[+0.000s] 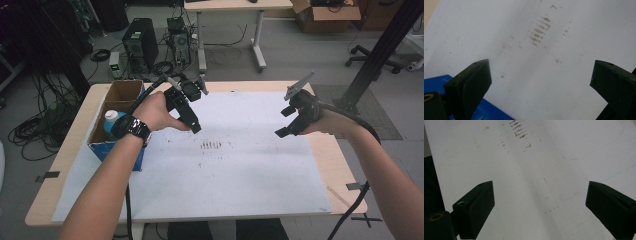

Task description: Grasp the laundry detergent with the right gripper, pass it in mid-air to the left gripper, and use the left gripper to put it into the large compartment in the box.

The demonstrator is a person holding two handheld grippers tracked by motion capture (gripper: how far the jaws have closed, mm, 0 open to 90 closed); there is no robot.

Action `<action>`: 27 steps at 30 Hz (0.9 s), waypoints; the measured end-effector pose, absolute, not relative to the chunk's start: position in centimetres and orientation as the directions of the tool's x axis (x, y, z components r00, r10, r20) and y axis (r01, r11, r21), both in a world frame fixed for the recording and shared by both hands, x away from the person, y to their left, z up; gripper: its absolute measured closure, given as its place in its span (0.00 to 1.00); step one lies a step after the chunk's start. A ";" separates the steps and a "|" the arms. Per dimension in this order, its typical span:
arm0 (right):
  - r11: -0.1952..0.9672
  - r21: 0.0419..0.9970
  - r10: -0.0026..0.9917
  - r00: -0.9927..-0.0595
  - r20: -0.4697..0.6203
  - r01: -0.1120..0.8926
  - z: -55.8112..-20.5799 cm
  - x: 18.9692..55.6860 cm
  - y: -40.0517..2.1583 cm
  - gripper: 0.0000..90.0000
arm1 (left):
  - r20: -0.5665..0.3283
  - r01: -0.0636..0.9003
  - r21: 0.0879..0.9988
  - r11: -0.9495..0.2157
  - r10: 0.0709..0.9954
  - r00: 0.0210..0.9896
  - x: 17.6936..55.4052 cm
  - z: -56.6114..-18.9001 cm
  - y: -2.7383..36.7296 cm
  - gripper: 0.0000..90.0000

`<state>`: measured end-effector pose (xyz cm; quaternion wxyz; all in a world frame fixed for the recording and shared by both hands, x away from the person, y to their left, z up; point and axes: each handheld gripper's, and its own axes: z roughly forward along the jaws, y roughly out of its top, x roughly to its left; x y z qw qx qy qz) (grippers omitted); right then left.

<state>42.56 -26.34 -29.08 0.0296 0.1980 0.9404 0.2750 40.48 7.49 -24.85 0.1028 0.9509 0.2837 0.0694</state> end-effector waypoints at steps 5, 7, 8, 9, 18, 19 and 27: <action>0.769 0.531 0.384 -0.921 0.062 0.356 -29.1 42.5 -26.3 0.08 | 0.069 0.511 0.233 -0.827 0.538 0.840 40.3 -25.4 7.0 0.03; 0.770 0.531 0.381 -0.922 0.063 0.354 -29.2 42.5 -26.3 0.08 | 0.063 0.511 0.232 -0.828 0.537 0.841 40.2 -25.6 6.9 0.02; 0.770 0.532 0.379 -0.923 0.064 0.353 -29.2 42.5 -26.2 0.08 | 0.064 0.509 0.231 -0.829 0.535 0.842 40.2 -25.7 6.8 0.02; 0.769 0.532 0.381 -0.922 0.066 0.356 -29.2 42.5 -26.2 0.08 | 0.062 0.511 0.231 -0.828 0.537 0.842 40.2 -25.8 6.8 0.02; 0.769 0.531 0.380 -0.922 0.066 0.355 -29.1 42.4 -26.1 0.07 | 0.054 0.499 0.225 -0.837 0.522 0.851 40.0 -26.0 6.4 0.01; 0.770 0.529 0.381 -0.922 0.066 0.356 -29.2 42.4 -26.0 0.07 | 0.051 0.496 0.222 -0.840 0.518 0.854 40.0 -26.1 6.4 0.01; 0.774 0.523 0.380 -0.923 0.065 0.356 -29.2 42.3 -25.9 0.07 | 0.043 0.500 0.224 -0.837 0.521 0.853 39.9 -26.3 6.5 0.02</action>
